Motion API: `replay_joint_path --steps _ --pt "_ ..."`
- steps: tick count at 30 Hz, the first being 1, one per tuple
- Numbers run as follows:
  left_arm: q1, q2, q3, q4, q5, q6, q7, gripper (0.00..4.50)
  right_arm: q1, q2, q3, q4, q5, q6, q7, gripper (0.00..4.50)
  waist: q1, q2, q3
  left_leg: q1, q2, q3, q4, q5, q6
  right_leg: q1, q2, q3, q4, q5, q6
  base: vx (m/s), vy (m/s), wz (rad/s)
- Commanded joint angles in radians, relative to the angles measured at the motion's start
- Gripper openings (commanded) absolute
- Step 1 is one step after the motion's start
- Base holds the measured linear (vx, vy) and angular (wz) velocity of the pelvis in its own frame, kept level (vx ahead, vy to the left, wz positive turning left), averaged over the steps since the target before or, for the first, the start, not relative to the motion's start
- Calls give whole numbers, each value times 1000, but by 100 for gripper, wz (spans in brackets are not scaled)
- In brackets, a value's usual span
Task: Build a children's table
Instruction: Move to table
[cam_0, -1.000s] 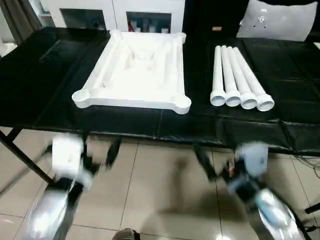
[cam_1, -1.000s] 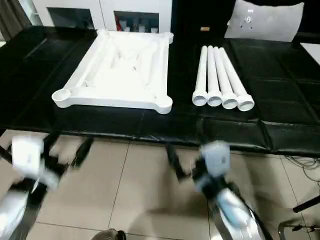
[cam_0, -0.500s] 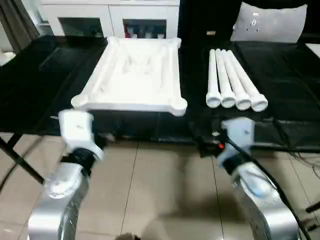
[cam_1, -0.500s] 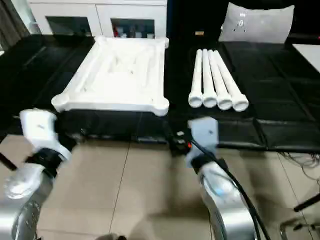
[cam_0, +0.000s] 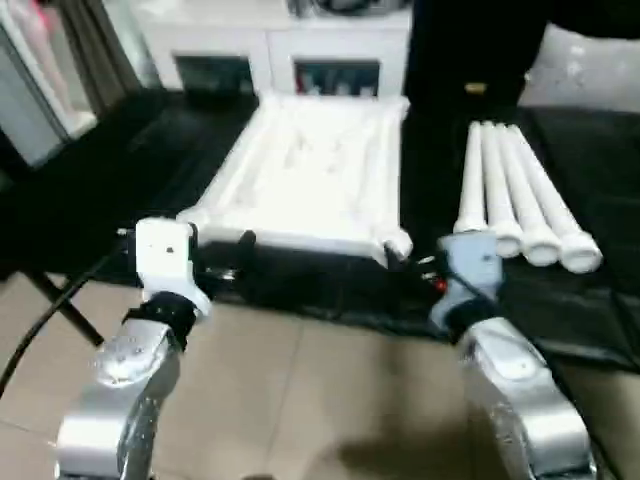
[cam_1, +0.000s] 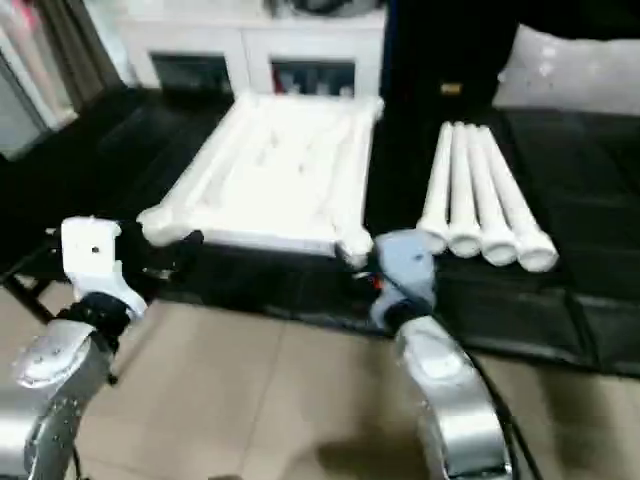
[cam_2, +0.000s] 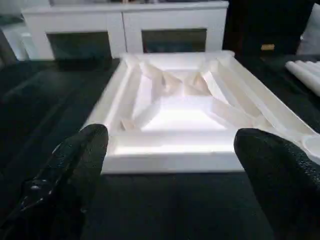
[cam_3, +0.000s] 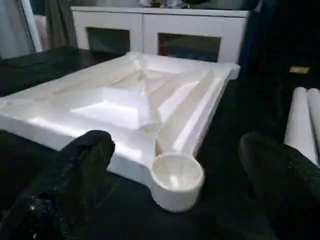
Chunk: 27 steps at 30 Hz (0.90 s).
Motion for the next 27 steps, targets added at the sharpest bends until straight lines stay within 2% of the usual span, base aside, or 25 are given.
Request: replay_joint_path --steps 1,2,3,4,5,6,7,8,9,10,11,12,13,14,15,17,18,19,20,21,22,24,25,26,27 --pt "-9 13 2 6 1 13 -4 450 4 17 0 -17 14 24 -6 448 1 45 -27 102 111 -25 -145 -206 -154 -48 0 55 -109 -440 -60 46 61 -26" --pt "-16 10 -5 11 0 14 -7 450 6 9 5 -24 6 24 -8 448 -38 12 3 109 161 -50 -189 -355 -137 -71 -3 31 -69 -398 -42 64 99 -48" --pt "-19 9 -7 12 0 15 -8 450 7 6 8 -26 2 24 -9 448 -31 37 -38 166 224 -66 -211 -450 -152 -88 -40 -12 33 -206 -45 64 99 -48" --pt "-24 6 -10 15 0 15 -7 450 8 3 10 -29 1 21 -9 448 -38 39 -47 176 237 -53 -216 -385 -115 -102 -68 -39 55 -44 -29 111 73 -56" --pt "-26 4 -11 16 0 15 -7 450 8 1 11 -30 -1 19 -9 448 -34 18 -39 131 197 -90 -218 -343 7 -83 -75 -47 55 21 -3 115 22 -35" --pt "-33 0 -15 20 2 16 -5 450 8 -3 15 -34 -4 14 -9 448 -43 4 -41 109 107 -9 -174 -314 100 -54 -96 -37 -47 86 -44 115 22 -35" --pt "-40 -5 -17 24 1 16 -3 450 7 -4 17 -37 -9 10 -5 448 -41 -26 -50 68 46 36 -133 -290 118 -1 -102 -4 -84 78 -97 117 -3 0" --pt "-42 -6 -17 25 0 17 -3 450 7 -2 16 -39 -10 12 -4 448 -10 -45 -67 -51 -6 35 -7 -132 110 141 -203 104 -138 -22 -177 144 0 8" --pt "-44 -7 -17 27 0 17 -3 450 5 -1 16 -40 -10 17 -3 448 -3 -41 -70 -107 23 3 56 -11 81 161 -234 123 -139 -21 -256 144 0 8" --pt "-46 -7 -18 29 0 18 -3 450 3 0 15 -41 -12 21 -2 448 -2 -36 -65 -128 24 -5 45 70 44 149 -195 77 -132 39 -287 159 5 -2" --pt "-48 -7 -16 31 -1 18 -3 450 1 1 18 -43 -8 27 5 448 -3 -27 -61 -122 32 -7 22 103 37 134 -179 50 -137 30 -295 157 14 -8" --pt "-51 -7 -13 35 0 21 0 450 0 -1 25 -44 -3 35 15 448 -5 12 -62 -101 47 -3 -61 179 57 117 -123 -18 -136 -40 -260 157 14 -8" --pt "-51 -7 -12 35 0 21 1 450 -1 -1 26 -44 -3 36 15 448 -13 24 -55 -63 56 0 -100 157 61 93 -89 -50 -146 -126 -220 162 60 -2" --pt "-55 -7 -6 40 -1 21 2 450 -1 -5 35 -43 3 39 25 448 -64 83 -54 50 148 -113 -155 -42 132 -6 -14 -87 -10 -182 -93 169 71 -4" --pt "-56 -7 -5 41 -1 21 2 450 -1 -6 37 -43 4 40 26 448 -75 60 -71 119 204 -173 -154 -98 264 -69 -37 -65 72 -170 -19 169 71 -4" --pt "-60 -10 2 41 -3 23 3 450 -4 -10 41 -41 2 43 25 448 -80 50 -64 99 188 -145 -152 -86 335 -99 -56 -55 107 -69 70 144 24 9" --pt "-62 -10 5 40 -4 25 5 450 -7 -10 39 -40 -2 52 22 448 -75 44 -54 80 162 -104 -169 -106 337 -104 -55 -61 105 -8 86 129 12 14" --pt "-63 -10 5 40 -3 25 5 450 -8 -10 38 -39 -1 56 24 448 -77 30 -46 65 152 -82 -177 -154 322 -96 -59 -55 85 29 72 105 -23 4" --pt "-60 -8 5 40 -1 23 6 450 -11 -10 36 -36 2 64 31 448 -69 -8 -39 42 97 -37 -172 -284 242 -64 -81 -30 -13 67 30 96 -98 2" --pt "-60 -7 5 41 -1 22 6 450 -12 -10 36 -35 2 65 33 448 -40 -62 -31 7 0 20 -85 -334 147 -9 -133 49 -137 -308 18 96 -98 2" --pt "-58 -6 4 40 0 21 4 450 -14 -10 34 -34 3 66 37 448 -22 -58 -52 -58 -5 -1 64 -111 102 84 -242 126 -172 -623 -46 109 -111 -6" --pt "-56 -3 4 39 -1 22 1 450 -16 -9 34 -33 5 69 40 448 -21 -53 -40 -110 3 -23 83 -9 35 89 -214 104 -157 -626 -98 131 -63 -15" --pt "-55 -1 3 38 -3 23 -3 450 -17 -8 34 -33 6 72 41 448 -15 -39 -42 -102 10 -27 71 7 24 84 -207 94 -161 -595 -140 128 -34 -9" --pt "-48 11 -11 38 -2 24 -24 450 -18 -5 28 -36 14 93 36 448 -15 -35 -38 -30 1 -2 6 -39 -49 47 -84 125 -162 -552 -189 129 -5 -36" --pt "-48 11 -11 38 -2 24 -24 450 -18 -5 28 -36 14 93 36 448 -8 12 -40 -13 33 0 -87 -7 -112 53 -42 86 -151 -467 -150 129 -5 -36"
